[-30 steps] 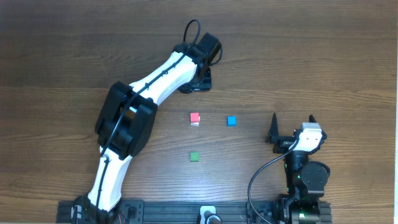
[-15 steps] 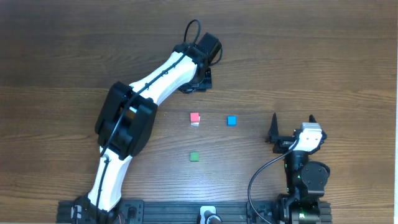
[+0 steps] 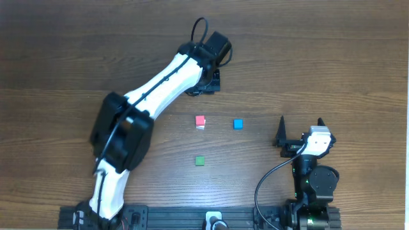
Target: Stack Cubes
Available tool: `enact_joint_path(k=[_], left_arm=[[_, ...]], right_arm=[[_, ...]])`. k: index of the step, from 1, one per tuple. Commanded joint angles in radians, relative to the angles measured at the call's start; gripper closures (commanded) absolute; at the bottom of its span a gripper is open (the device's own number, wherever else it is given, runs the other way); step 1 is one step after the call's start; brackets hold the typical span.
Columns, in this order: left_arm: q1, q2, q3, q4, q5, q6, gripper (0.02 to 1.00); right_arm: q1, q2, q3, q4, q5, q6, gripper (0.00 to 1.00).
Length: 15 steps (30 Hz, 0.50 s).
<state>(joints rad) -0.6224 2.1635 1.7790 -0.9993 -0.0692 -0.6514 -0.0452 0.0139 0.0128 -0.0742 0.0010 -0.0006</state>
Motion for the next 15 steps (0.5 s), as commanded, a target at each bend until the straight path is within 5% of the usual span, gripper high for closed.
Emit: enact_joint_path(k=[1, 15], left_arm=[[-0.035, -0.185, -0.056, -0.038, -0.033, -0.064, 0.976], [-0.14, -0.294, -0.323, 0.048, -0.044, -0.168, 0.976]], right_arm=[[0.0, -0.008, -0.008, 0.001, -0.008, -0.001, 0.009], [0.0, -0.008, -0.008, 0.001, -0.008, -0.001, 0.009]])
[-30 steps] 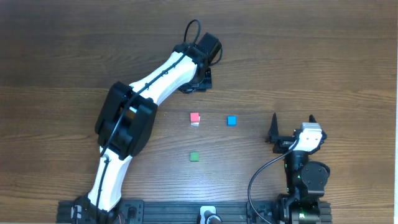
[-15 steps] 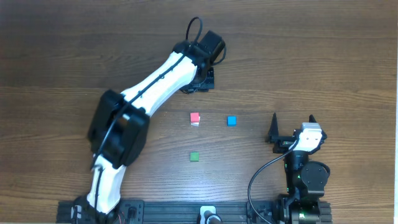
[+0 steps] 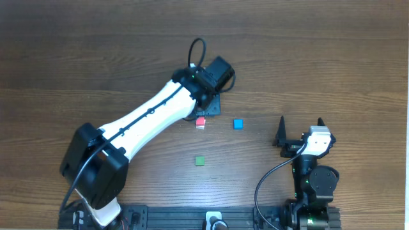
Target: Stack Cubes
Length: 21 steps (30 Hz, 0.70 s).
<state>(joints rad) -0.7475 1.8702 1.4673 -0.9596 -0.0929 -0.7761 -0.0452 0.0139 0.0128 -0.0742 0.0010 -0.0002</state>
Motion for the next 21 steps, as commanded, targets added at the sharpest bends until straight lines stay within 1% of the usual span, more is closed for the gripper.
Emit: enact_joint_path(k=[1, 9, 21], left_arm=[[-0.014, 0.0, -0.012, 0.005, -0.021, -0.044, 0.976], [-0.014, 0.002, -0.019, -0.046, -0.019, -0.078, 0.976], [-0.014, 0.015, -0.041, -0.042, -0.015, -0.078, 0.976]], right_arm=[[0.0, -0.008, -0.008, 0.001, -0.008, -0.001, 0.007], [0.0, -0.008, -0.008, 0.001, -0.008, -0.001, 0.009], [0.0, -0.008, -0.008, 0.001, -0.008, -0.001, 0.007]])
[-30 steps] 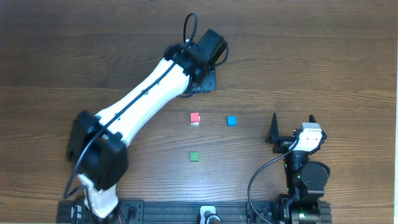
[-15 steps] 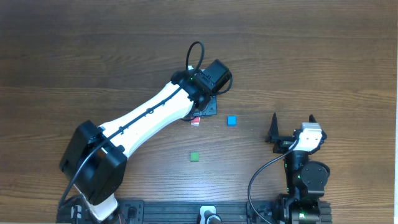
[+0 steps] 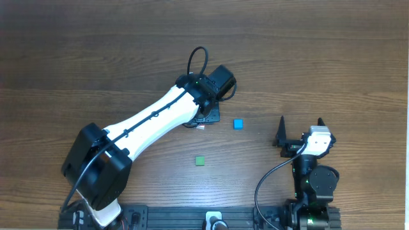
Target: Stack Cubes
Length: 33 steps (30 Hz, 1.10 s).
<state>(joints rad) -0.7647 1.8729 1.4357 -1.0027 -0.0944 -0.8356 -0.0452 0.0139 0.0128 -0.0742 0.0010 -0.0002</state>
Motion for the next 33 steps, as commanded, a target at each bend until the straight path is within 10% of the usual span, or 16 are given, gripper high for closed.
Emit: enact_joint_path(k=[1, 33], left_arm=[[0.003, 0.015, -0.009, 0.002, -0.011, -0.019, 0.976], [0.003, 0.047, -0.011, 0.003, 0.026, -0.018, 0.978]], right_arm=[[0.0, -0.008, -0.008, 0.001, -0.008, -0.001, 0.007], [0.0, -0.008, -0.008, 0.001, -0.008, -0.001, 0.007]])
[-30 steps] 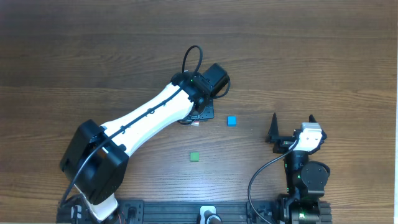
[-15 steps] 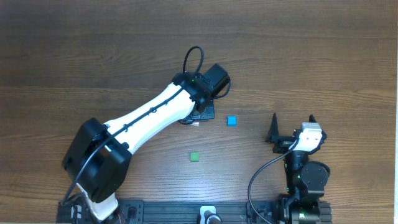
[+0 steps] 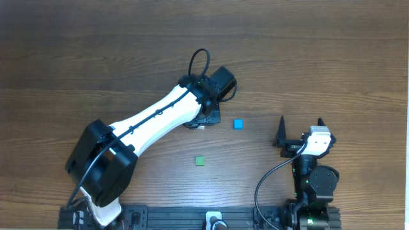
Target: Stack Cubes
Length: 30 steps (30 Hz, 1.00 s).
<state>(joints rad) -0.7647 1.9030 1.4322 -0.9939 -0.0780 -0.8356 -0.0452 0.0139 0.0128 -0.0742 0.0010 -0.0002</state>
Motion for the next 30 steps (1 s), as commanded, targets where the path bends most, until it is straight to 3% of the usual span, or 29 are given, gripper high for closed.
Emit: enact_joint_path(k=[1, 26, 30], left_arm=[[0.003, 0.016, -0.008, -0.009, 0.01, -0.018, 0.976], [0.003, 0.029, -0.008, -0.009, 0.01, -0.018, 0.976], [0.003, 0.029, -0.008, -0.008, 0.01, -0.018, 0.908]], right_arm=[[0.0, -0.008, -0.008, 0.001, -0.008, -0.001, 0.009], [0.0, -0.008, -0.008, 0.001, -0.008, -0.001, 0.007], [0.0, -0.008, -0.008, 0.001, -0.008, -0.001, 0.009]])
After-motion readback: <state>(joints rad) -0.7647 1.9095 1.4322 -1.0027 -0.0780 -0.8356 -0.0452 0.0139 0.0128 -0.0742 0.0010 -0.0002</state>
